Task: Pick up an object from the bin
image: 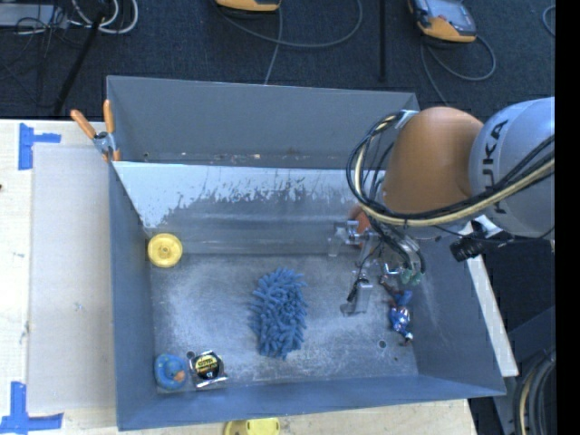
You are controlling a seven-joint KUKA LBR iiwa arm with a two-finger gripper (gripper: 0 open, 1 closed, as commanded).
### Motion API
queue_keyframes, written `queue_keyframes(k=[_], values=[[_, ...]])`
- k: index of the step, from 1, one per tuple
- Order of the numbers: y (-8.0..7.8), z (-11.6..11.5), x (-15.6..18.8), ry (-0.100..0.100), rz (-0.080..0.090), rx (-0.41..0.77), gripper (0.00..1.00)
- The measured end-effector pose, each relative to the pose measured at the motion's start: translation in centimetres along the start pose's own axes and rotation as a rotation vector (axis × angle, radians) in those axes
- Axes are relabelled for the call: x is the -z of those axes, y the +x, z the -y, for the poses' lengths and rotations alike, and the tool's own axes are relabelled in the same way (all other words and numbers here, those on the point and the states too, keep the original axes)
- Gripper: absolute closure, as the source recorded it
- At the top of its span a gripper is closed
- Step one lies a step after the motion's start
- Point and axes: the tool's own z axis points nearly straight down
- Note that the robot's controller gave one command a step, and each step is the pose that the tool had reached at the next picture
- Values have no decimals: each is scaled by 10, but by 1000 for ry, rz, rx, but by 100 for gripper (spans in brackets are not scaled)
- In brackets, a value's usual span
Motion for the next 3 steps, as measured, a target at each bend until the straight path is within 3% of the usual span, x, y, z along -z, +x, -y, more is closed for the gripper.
queue_keyframes(k=[1, 2, 3], values=[[-1, 0, 5, 0, 7, 0, 0], [-27, -42, -39, 1, 15, 29, 0], [-30, -68, -80, -1, 6, -26, 0]])
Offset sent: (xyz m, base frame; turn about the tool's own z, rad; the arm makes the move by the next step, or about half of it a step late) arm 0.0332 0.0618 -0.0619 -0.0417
